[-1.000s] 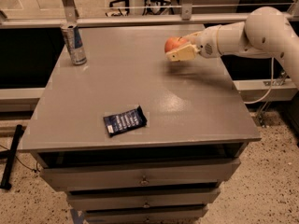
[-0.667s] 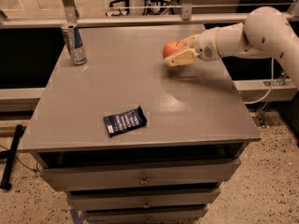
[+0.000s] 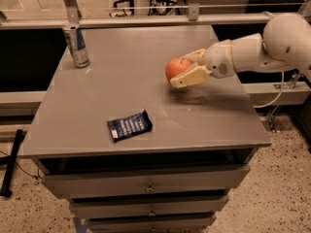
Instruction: Move apple near rxbar blueberry
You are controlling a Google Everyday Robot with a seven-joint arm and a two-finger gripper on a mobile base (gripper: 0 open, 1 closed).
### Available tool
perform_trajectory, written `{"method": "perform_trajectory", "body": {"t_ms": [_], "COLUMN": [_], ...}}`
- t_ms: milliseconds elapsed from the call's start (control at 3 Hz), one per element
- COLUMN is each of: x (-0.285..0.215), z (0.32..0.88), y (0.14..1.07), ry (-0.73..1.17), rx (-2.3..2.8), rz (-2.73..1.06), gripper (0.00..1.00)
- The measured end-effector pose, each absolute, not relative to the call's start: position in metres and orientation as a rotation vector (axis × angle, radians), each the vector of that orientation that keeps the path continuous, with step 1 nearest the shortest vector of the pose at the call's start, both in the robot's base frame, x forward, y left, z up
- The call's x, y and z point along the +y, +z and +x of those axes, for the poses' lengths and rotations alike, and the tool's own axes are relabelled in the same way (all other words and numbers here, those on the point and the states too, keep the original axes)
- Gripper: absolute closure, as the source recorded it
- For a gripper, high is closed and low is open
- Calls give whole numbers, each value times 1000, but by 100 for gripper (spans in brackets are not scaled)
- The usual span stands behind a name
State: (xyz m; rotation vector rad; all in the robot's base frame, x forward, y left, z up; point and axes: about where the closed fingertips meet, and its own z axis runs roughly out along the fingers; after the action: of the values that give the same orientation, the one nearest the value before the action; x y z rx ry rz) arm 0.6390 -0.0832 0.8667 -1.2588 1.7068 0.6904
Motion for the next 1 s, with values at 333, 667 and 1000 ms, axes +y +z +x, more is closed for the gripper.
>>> {"method": "perform_trajectory", "body": {"t_ms": [333,667,1000], "x": [-73,-64,-61], "z": [599,567,546], "y": [868,857,836], "ry": [766,830,876], "rx": [1672,1658,1676], "rz": [-1300,-1339,-1355], "gripper": [100,100,100]}}
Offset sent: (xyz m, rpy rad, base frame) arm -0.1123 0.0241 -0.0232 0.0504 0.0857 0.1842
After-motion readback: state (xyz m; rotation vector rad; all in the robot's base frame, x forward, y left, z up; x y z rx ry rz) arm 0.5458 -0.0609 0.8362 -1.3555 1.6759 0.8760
